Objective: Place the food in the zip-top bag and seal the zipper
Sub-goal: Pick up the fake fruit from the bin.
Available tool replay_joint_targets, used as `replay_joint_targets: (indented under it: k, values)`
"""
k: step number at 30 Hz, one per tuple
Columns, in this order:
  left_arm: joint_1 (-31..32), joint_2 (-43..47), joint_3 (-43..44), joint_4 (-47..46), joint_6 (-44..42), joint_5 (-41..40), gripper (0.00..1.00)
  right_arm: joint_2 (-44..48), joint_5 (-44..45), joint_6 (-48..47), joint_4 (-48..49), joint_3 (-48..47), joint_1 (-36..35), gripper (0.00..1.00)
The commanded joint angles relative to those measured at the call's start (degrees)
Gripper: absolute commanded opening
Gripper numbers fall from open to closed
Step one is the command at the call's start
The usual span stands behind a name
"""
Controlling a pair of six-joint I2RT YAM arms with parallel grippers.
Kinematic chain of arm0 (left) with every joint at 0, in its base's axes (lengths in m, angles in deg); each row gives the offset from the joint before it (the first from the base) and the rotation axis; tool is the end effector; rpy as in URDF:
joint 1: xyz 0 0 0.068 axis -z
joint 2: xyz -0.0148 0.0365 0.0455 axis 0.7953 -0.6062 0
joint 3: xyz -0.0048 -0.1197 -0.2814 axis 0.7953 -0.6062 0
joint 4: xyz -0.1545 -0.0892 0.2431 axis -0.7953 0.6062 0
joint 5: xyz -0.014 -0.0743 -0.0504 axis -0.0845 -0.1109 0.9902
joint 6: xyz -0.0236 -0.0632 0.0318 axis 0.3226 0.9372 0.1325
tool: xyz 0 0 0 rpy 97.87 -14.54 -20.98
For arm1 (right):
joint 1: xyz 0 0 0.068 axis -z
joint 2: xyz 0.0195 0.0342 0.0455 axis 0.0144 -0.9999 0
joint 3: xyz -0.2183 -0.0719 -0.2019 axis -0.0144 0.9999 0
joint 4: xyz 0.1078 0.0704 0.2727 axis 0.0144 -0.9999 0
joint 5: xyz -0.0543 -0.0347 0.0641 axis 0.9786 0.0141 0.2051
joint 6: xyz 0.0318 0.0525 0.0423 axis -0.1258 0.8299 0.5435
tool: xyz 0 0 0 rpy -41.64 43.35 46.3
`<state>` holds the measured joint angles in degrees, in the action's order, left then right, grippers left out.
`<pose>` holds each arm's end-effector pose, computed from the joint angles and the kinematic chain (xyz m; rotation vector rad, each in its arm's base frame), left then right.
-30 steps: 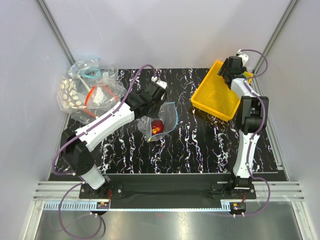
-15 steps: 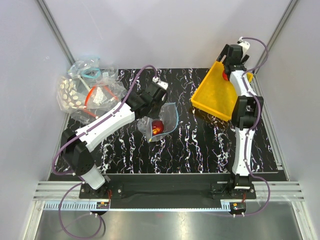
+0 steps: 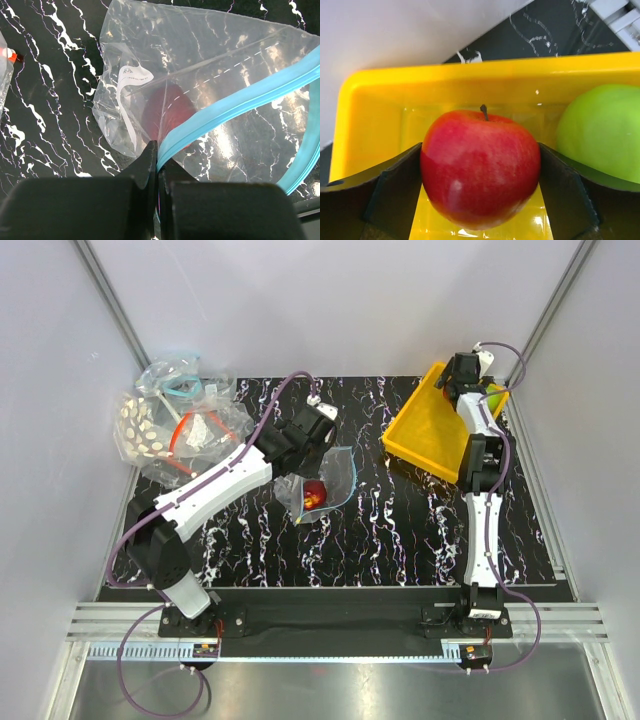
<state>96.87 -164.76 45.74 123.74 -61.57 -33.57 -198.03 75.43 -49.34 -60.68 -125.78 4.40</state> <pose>0.3061 -0.2743 0.3271 0.4943 2.4304 -0.1067 0.6952 -0.0639 0.1483 0.6120 1.9938 -0.1828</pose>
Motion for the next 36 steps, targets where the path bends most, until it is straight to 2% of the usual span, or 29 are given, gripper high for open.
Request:
replay_joint_targets:
  k: [1,2,4,5,8,14,19,26,30,36]
  values:
    - [0.11,0.37,0.01,-1.18,-0.72,-0.22,0.0,0.35,-2.8,1.61,-1.23,-2.71,0.65,0.91]
    - [0.2,0.46,-0.08,-1.18,-0.72,-0.31,0.0,0.61,-2.64,1.7,-1.23,-2.18,0.65,0.89]
    - [0.2,0.55,-0.25,-1.27,-0.8,-0.49,0.0,2.54,-2.89,1.87,0.95,1.49,0.65,0.75]
    - [0.2,0.55,-0.25,-1.27,-0.72,-0.58,0.0,3.59,-2.98,1.61,1.92,3.08,0.65,0.72]
    - [0.2,0.63,-0.16,-1.18,-0.8,-0.93,0.0,8.43,-3.07,1.08,6.49,10.02,0.65,0.72]
    - [0.2,0.81,-0.08,-1.01,-0.89,-1.02,0.0,18.97,-7.02,-0.76,9.22,20.56,0.03,0.66]
    - [0.55,0.63,0.36,-0.22,-0.89,-1.81,0.0,34.52,-11.49,-0.06,14.05,38.66,-1.28,0.61]
    - [0.73,1.51,0.8,0.05,-1.33,-1.45,0.0,56.4,-18.88,2.75,11.96,60.03,-3.31,0.57]
    - [0.73,1.95,0.63,-0.13,-1.51,-1.02,0.0,71.5,-21.71,2.76,9.5,71.18,-9.1,0.56]
    - [0.55,1.51,0.8,-0.04,-1.42,0.74,0.0,88.99,-27.67,2.49,1.67,81.03,-17.44,0.55]
